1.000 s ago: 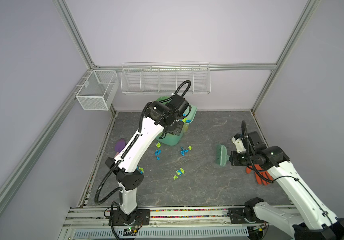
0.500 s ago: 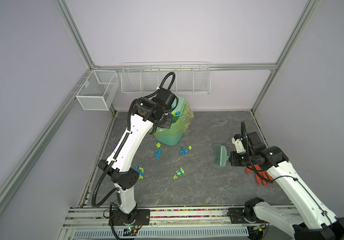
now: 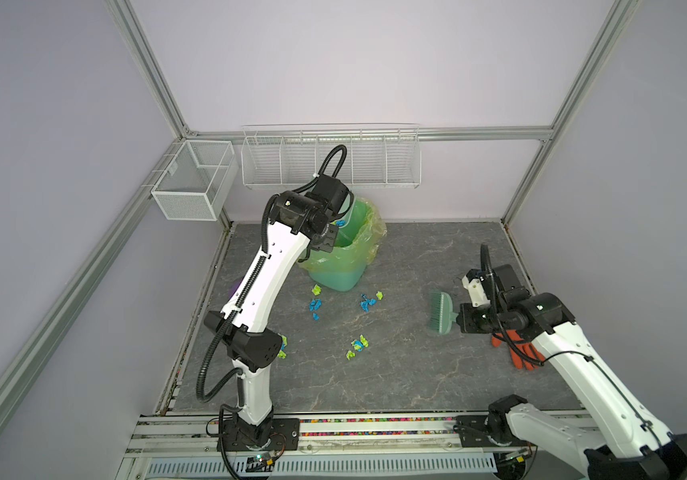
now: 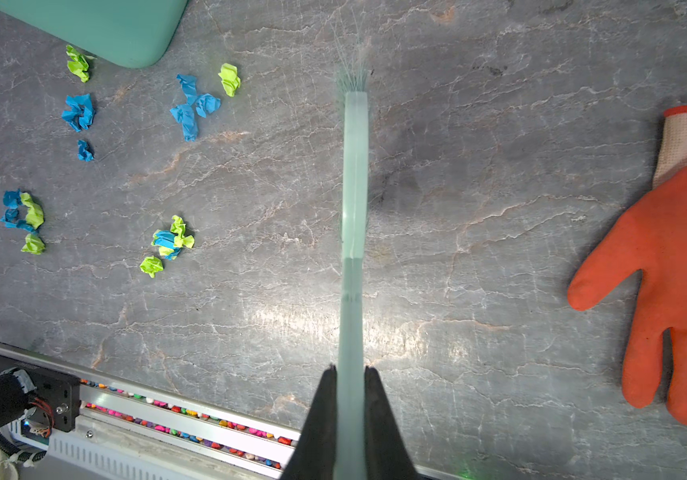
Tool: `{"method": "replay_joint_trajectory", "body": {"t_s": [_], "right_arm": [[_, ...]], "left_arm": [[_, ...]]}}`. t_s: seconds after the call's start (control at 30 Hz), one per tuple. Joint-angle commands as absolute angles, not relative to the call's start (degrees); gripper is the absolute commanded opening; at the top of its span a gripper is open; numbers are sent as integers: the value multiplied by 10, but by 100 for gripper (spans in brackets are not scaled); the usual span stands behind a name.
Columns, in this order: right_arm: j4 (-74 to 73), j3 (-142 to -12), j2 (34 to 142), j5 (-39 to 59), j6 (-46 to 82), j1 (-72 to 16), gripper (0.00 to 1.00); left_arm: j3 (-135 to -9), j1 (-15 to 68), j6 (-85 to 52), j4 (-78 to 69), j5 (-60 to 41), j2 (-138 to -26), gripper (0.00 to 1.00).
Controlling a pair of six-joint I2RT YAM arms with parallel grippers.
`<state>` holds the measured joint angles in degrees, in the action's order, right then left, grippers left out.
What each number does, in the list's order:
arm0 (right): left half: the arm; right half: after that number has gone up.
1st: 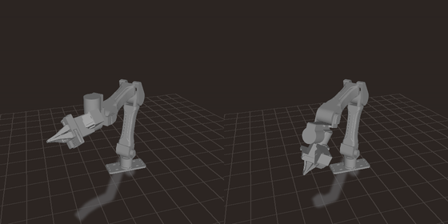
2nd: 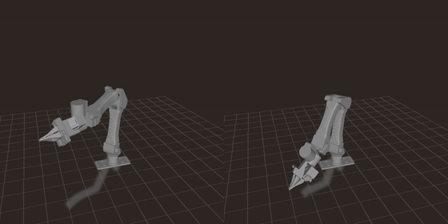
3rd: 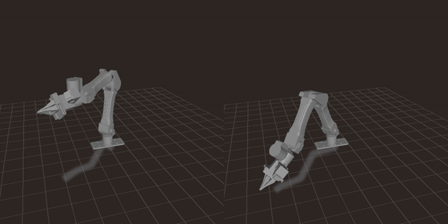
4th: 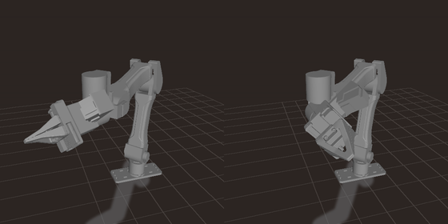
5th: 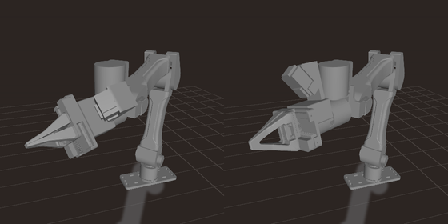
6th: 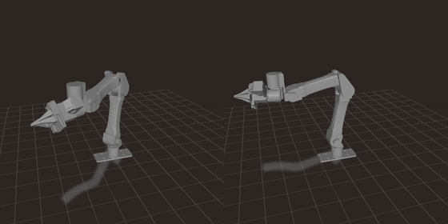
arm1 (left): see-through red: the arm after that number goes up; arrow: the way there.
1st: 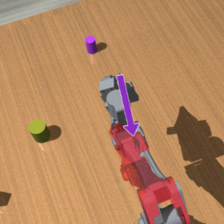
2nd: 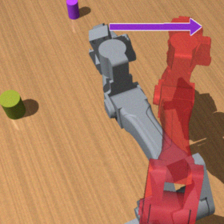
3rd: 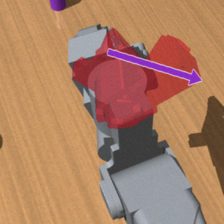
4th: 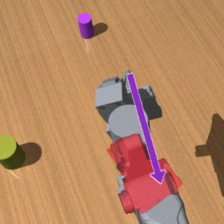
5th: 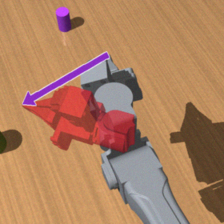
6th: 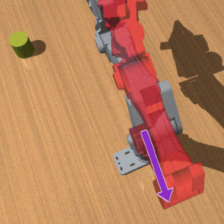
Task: Sweep away the paper scraps from the table
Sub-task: 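Tilt the dustpan over the bin with the left gripper to empty scraps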
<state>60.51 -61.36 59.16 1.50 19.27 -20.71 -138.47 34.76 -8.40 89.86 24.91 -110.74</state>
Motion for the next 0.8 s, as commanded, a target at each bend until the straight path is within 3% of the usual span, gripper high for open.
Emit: {"method": "replay_joint_trajectory", "body": {"t_s": [0.0, 0.37, 0.77], "right_arm": [[594, -602, 587, 26, 187, -205, 7], [588, -592, 581, 29, 187, -205, 7], [584, -592, 576, 35, 188, -204, 7]], "left_arm": [[-1400, 346, -75, 918, 300, -1118, 0], [-1346, 346, -67, 910, 389, -1117, 0], [-1249, 370, -18, 851, 567, -1087, 0]]}}
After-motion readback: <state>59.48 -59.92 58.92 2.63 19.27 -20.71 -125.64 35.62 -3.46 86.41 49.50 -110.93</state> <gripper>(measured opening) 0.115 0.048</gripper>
